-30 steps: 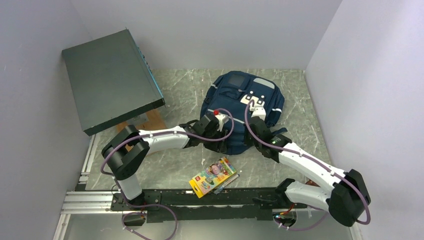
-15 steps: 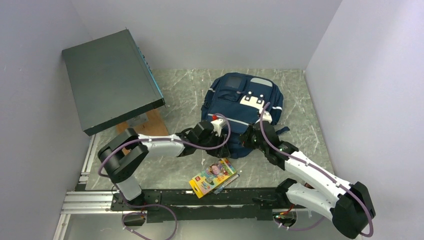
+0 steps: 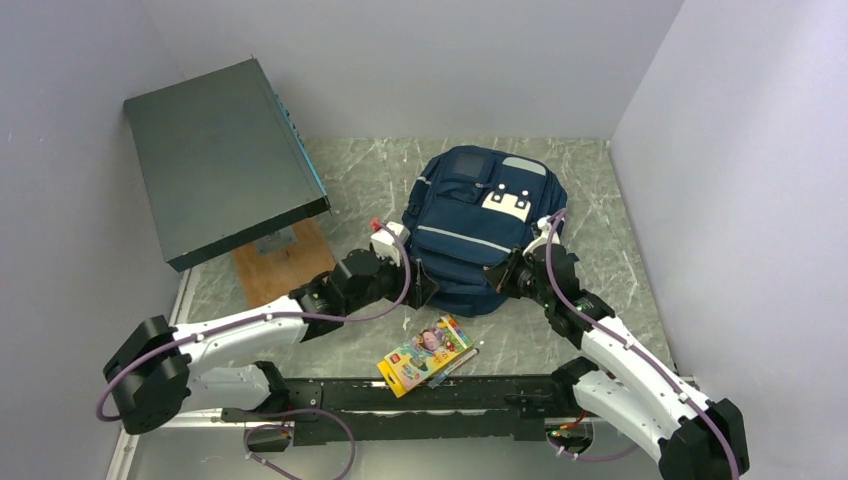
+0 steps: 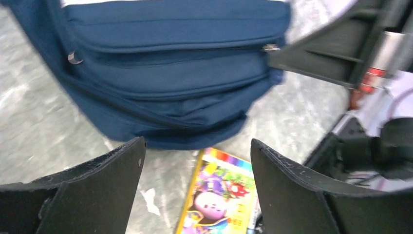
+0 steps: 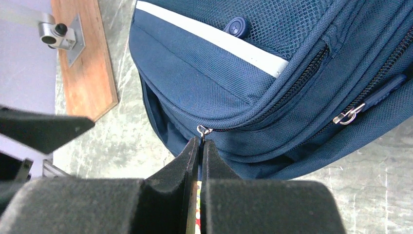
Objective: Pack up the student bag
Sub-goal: Unzip the student bag at the center of the board.
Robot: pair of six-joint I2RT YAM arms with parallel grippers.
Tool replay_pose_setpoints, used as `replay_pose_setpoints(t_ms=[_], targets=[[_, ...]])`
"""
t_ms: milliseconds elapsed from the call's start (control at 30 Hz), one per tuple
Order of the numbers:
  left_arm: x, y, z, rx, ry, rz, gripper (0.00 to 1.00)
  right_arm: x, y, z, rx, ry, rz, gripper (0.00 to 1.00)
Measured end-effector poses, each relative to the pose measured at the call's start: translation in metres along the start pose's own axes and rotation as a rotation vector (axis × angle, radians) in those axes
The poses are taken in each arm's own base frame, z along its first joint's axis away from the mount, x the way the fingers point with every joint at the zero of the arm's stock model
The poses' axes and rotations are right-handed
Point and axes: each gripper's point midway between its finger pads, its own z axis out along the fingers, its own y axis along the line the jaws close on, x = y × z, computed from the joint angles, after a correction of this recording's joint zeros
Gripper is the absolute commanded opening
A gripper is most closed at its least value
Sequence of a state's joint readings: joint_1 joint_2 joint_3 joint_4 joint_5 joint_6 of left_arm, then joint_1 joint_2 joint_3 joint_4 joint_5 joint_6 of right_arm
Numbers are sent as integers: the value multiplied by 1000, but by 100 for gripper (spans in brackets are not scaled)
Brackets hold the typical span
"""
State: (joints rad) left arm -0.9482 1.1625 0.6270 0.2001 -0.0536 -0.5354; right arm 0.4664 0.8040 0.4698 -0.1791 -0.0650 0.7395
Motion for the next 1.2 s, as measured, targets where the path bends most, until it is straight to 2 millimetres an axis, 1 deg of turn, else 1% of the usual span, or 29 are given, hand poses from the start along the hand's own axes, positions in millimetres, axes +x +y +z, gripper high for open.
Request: replay_pose_setpoints(t_ms=[67,133,167,233,267,333,467,567,633,733,800,833,933,1033,1100,1200], targets=[[4,20,5,-71,28,-11,79,2,-1,0,2,9,-14,0],[14,39,15,-140,95,-21,76,4,-4,0,10,25,-31,0],[19,47,20,-169,126,-25,71,5,-4,0,15,35,-38,0],[32,59,30,-215,190,-33,55,5,-4,-1,18,41,-47,0],[39,62,33,-224,214,-39,49,5,-3,-1,17,41,-51,0],[54,62,37,-214,265,-60,41,6,-4,-1,19,47,-56,0],[76,52,53,-142,323,-119,32,11,-4,5,44,103,-73,0],[84,48,66,-116,333,-151,28,21,6,12,53,138,-105,0],[88,39,71,-88,343,-159,28,31,15,19,51,153,-126,0],[96,20,70,-33,369,-153,30,40,22,28,54,162,-128,0],[98,8,67,3,381,-145,33,42,22,30,67,158,-123,0],[98,3,65,17,380,-139,36,40,21,29,72,145,-121,0],[85,-8,51,54,347,-121,45,28,18,20,83,85,-116,0],[65,-15,27,84,272,-92,58,12,15,5,81,16,-124,0],[52,-15,13,86,222,-76,65,6,13,-1,83,-8,-146,0],[33,-2,1,47,153,-69,73,12,4,0,116,22,-175,0]])
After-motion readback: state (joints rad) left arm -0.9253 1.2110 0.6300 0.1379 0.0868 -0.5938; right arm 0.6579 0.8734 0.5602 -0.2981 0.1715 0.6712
